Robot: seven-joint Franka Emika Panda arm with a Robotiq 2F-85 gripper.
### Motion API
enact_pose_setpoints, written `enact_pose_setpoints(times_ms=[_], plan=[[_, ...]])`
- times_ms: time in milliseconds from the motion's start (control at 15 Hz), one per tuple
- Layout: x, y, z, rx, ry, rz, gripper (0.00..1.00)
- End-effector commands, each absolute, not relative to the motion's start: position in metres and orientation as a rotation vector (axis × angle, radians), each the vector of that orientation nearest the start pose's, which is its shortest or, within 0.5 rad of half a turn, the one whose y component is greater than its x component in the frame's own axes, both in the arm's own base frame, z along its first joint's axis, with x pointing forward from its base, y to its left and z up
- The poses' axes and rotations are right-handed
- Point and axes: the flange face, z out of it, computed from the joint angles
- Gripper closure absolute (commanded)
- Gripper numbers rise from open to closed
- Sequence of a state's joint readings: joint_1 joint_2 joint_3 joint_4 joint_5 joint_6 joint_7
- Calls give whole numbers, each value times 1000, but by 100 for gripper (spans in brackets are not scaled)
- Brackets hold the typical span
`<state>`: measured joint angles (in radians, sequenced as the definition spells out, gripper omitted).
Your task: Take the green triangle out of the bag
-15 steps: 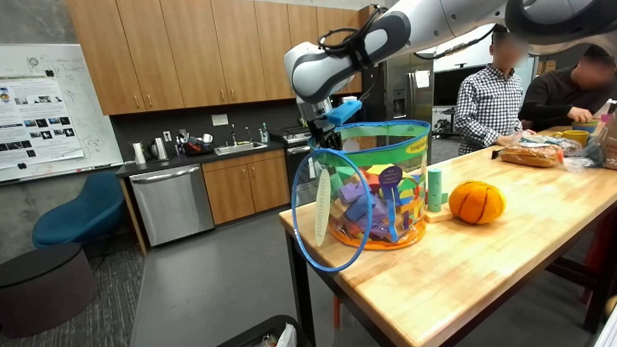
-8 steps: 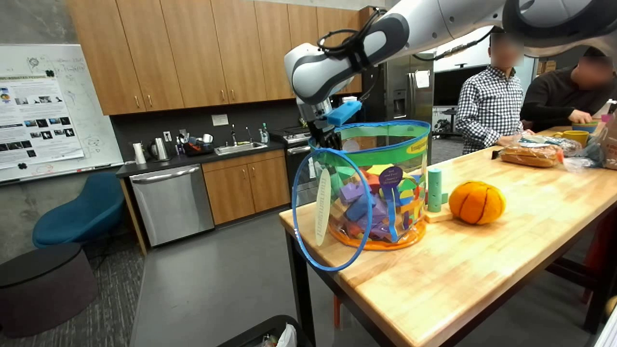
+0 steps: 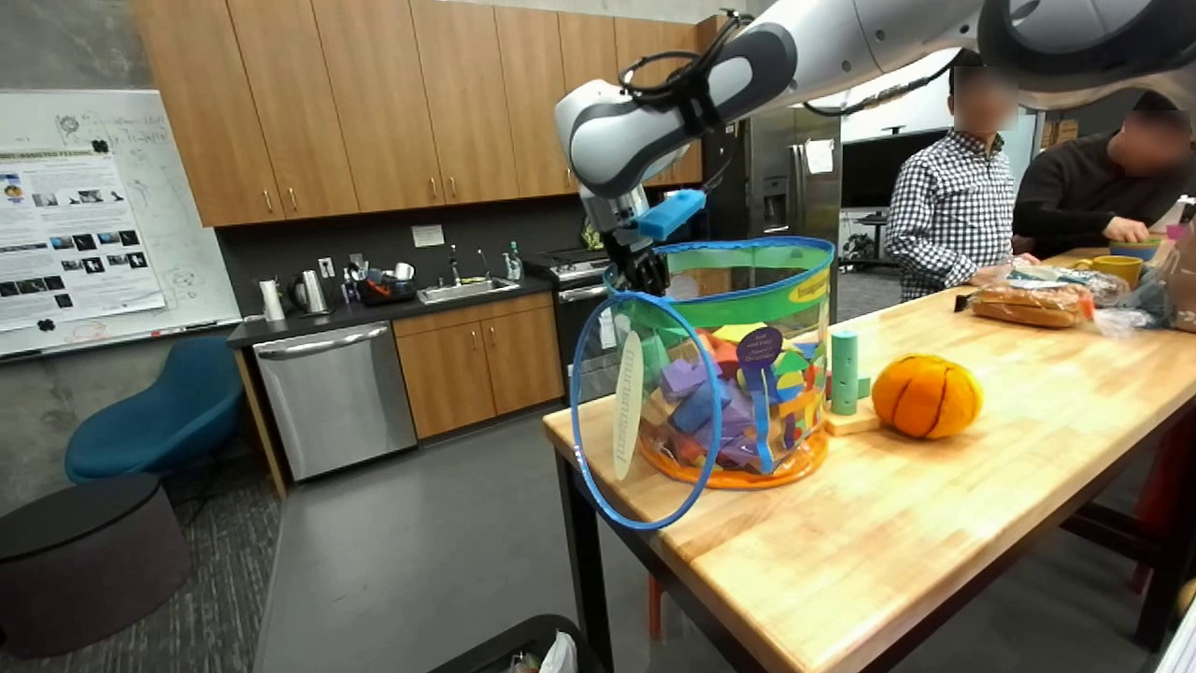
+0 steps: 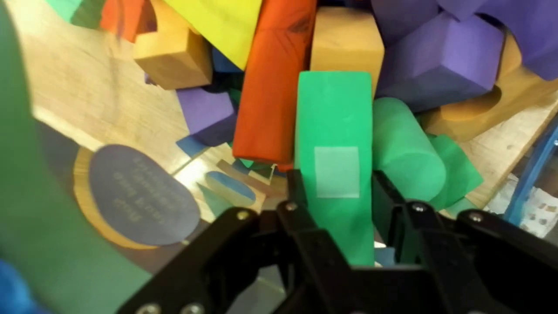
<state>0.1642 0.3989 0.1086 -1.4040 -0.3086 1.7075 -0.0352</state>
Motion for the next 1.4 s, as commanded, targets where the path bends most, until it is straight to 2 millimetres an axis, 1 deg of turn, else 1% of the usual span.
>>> enact_pose_setpoints(times_ms=[0, 133, 267, 467, 667, 933, 1133, 1267, 1333], plan=[[617, 109, 532, -3382, -565, 80, 85], [611, 95, 554, -3401, -514, 21, 85], [599, 86, 573, -3408, -477, -23, 85], [591, 79, 586, -3418, -417, -95, 85], [586, 77, 590, -3422, -354, -157, 85], [580, 77, 588, -3428, -265, -161, 85], [580, 80, 585, -3404, -96, -199, 85], [581, 82, 584, -3387, 49, -236, 85], [554, 49, 611, -3385, 114, -247, 85]])
